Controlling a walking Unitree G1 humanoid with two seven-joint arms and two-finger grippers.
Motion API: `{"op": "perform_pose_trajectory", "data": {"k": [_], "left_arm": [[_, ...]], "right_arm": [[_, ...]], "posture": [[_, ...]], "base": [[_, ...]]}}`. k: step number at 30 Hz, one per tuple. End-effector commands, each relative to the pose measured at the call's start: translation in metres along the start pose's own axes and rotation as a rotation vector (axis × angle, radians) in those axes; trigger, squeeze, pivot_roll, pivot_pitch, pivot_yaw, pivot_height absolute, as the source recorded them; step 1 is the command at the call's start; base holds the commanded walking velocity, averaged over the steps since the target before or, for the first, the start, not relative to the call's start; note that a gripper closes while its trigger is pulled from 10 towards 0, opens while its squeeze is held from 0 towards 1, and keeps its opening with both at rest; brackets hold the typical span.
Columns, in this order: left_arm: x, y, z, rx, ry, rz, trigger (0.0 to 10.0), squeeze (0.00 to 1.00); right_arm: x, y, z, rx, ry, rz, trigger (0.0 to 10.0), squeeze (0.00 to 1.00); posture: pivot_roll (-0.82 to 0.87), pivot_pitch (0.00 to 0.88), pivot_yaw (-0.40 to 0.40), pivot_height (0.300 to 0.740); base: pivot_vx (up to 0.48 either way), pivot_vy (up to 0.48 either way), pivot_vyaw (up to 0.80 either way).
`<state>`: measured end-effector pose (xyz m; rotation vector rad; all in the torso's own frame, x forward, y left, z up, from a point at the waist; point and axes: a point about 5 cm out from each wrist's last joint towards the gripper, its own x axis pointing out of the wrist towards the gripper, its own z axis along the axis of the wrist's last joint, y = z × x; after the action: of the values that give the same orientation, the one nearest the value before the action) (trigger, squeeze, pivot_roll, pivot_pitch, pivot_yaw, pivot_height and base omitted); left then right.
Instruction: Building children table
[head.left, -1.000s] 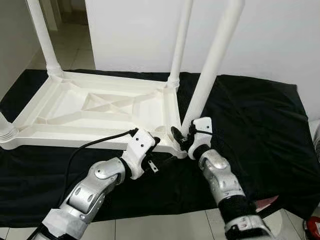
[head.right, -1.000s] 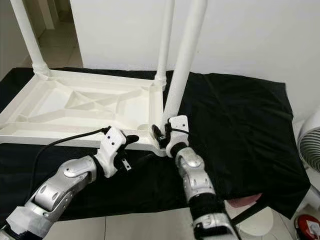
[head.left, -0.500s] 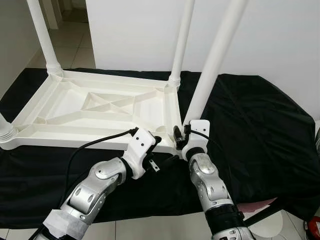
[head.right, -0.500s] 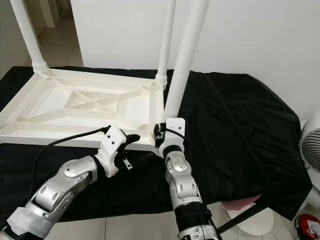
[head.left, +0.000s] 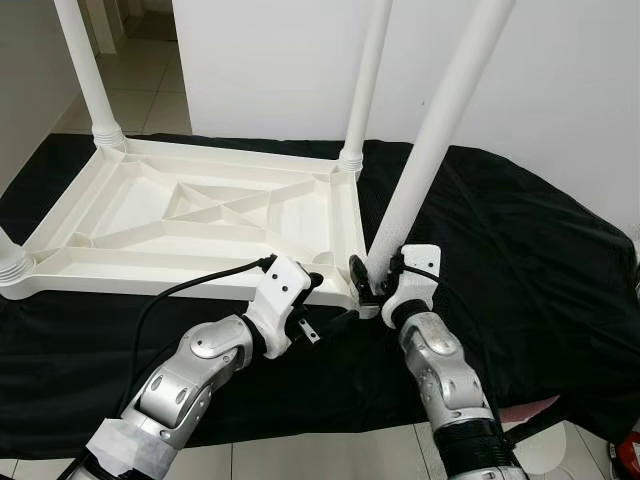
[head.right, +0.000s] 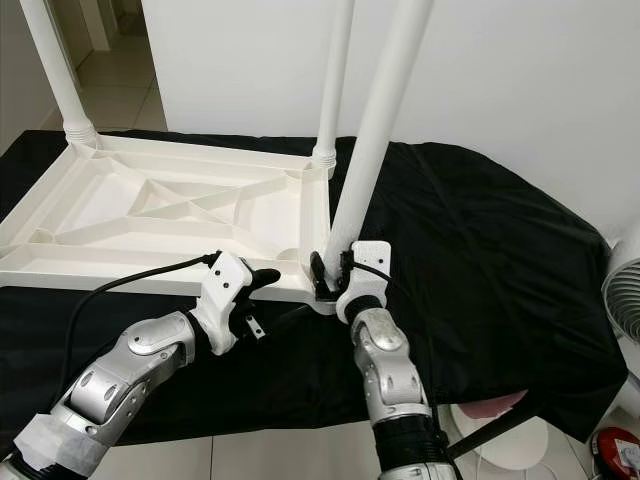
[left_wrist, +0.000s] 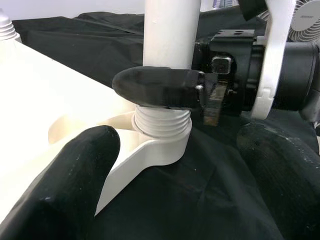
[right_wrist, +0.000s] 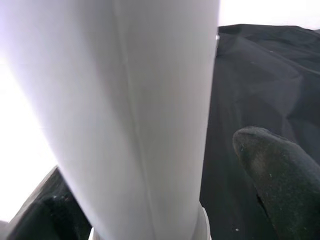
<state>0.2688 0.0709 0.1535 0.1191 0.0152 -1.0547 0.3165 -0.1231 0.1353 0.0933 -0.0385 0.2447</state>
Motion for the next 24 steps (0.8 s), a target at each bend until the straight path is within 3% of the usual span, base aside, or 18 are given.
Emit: {"op": "perform_pose_trajectory", "data": {"k": [1,2,3,5,11,17,24], "left_arm": [[-0.001,-0.007,0.001,0.004,0.001,-0.090,10.0,0.00],[-0.001,-0.008,0.001,0.004,0.000,-0.090,10.0,0.00],[-0.001,-0.007,0.001,0.004,0.001,-0.091,10.0,0.00],[-0.001,-0.007,0.001,0.006,0.002,-0.092,10.0,0.00],[0.000,-0.007,0.002,0.009,0.002,-0.098,10.0,0.00],[0.001,-0.007,0.002,0.009,0.003,-0.105,10.0,0.00],[0.001,-0.007,0.003,0.015,0.004,-0.107,10.0,0.00]], "right_arm": [[-0.005,-0.006,-0.002,-0.008,0.002,0.037,10.0,0.49],[-0.006,-0.007,-0.002,-0.019,0.000,0.079,10.0,0.49],[-0.008,-0.007,-0.001,-0.044,-0.011,0.131,10.0,0.00],[-0.012,-0.010,0.000,-0.089,-0.029,0.222,10.0,0.00],[-0.015,-0.017,0.000,-0.149,-0.032,0.335,10.0,0.00],[-0.007,-0.024,-0.002,-0.194,0.000,0.399,10.0,0.00],[0.009,-0.016,-0.005,-0.209,0.004,0.440,10.0,0.00]], "posture": [[0.06,0.022,-0.087,0.740],[0.06,0.022,-0.087,0.740],[0.06,0.022,-0.087,0.740],[0.06,0.018,-0.084,0.740],[0.06,0.014,-0.082,0.740],[0.06,0.012,-0.077,0.740],[0.07,0.000,-0.073,0.740]], "base": [[0.000,0.000,0.00],[0.000,0.000,0.00],[0.000,0.000,0.00],[0.000,0.000,0.00],[0.000,0.000,0.00],[0.000,0.000,0.00],[0.000,0.000,0.00]]}}
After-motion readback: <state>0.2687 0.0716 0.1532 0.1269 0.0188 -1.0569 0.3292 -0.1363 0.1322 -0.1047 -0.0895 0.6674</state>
